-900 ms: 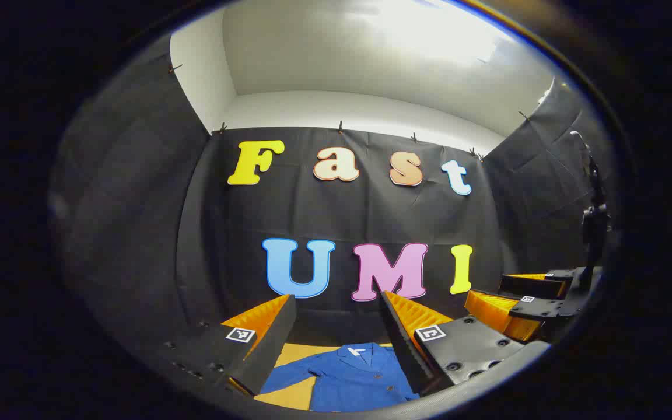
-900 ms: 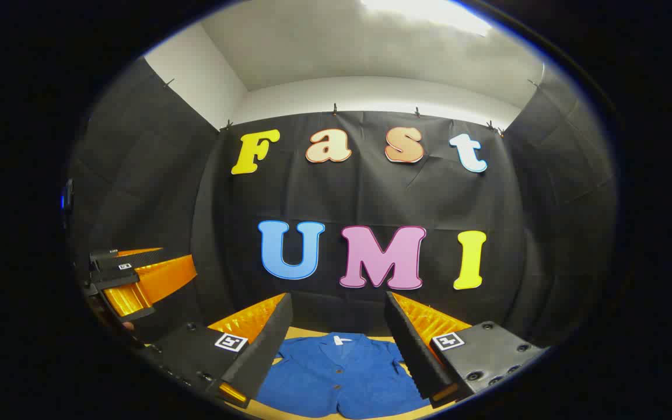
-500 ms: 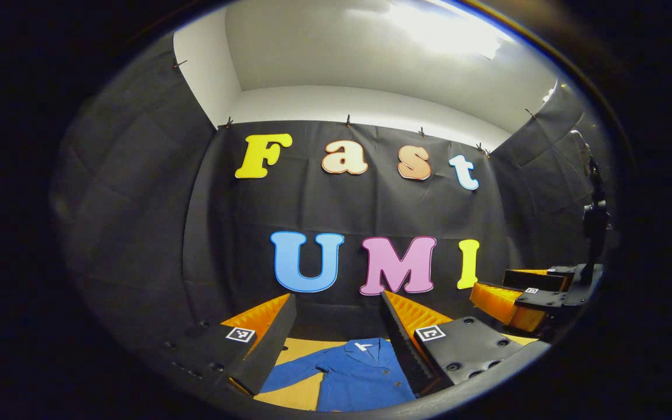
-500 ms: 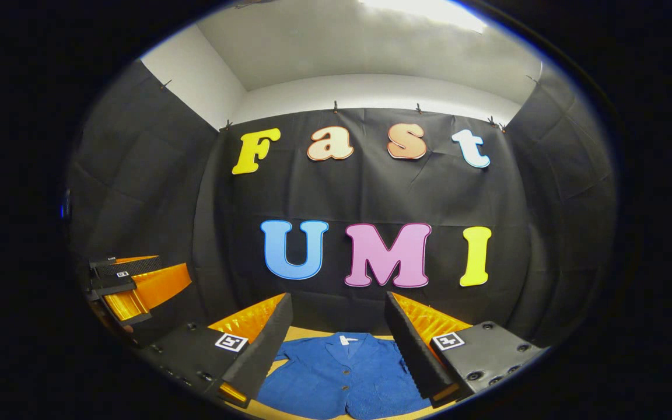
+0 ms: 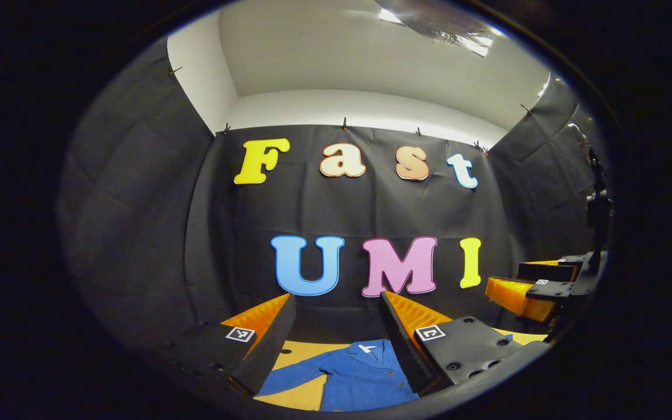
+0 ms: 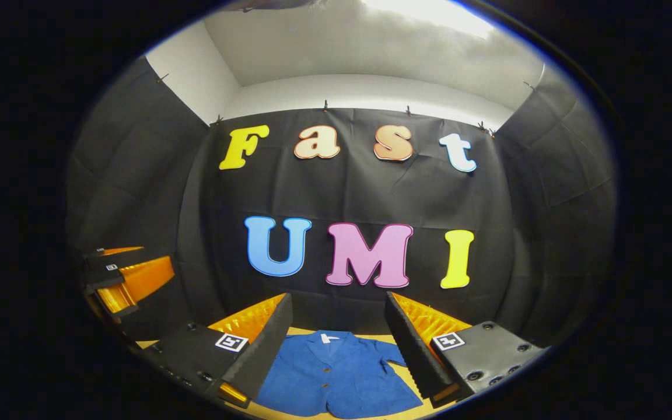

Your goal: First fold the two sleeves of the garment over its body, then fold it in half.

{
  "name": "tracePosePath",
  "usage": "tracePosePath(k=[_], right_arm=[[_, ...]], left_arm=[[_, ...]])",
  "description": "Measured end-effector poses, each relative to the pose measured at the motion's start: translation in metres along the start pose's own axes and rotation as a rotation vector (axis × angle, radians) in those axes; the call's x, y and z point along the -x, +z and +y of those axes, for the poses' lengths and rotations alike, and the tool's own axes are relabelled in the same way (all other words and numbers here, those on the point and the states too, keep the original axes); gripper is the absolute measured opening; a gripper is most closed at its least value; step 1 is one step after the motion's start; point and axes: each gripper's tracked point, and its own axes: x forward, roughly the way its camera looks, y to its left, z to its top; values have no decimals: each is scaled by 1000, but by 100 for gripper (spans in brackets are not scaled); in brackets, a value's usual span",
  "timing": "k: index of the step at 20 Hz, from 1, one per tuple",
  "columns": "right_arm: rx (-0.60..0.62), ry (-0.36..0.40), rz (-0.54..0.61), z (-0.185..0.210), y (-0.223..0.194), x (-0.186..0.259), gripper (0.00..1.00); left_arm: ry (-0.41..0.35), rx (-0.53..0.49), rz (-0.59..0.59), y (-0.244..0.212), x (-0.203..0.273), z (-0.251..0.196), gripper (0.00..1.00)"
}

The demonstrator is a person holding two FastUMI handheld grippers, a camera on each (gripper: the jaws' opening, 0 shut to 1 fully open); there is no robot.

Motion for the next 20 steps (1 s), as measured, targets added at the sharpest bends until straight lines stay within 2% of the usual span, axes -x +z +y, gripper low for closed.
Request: tracePosePath(k=[3, 6, 9, 11, 17, 20], right_arm=[[20, -37, -6, -15, 4, 4, 99], [27, -73, -10, -29, 5, 7, 94], [-1, -104, -8, -38, 8, 9, 94], [-6, -120, -4, -43, 6, 7, 94], [-20, -103, 17, -32, -4, -5, 94], [-21, -74, 36, -23, -12, -13, 99]], left_arm=[[-17, 9, 38, -15, 4, -8, 82], [-3, 28, 46, -17, 5, -2, 82], [45, -15, 36, -20, 3, 7, 82], [36, -43, 35, -22, 5, 3, 82], [-15, -68, 52, -32, -5, -9, 82], [-32, -71, 88, -45, -14, -12, 82]])
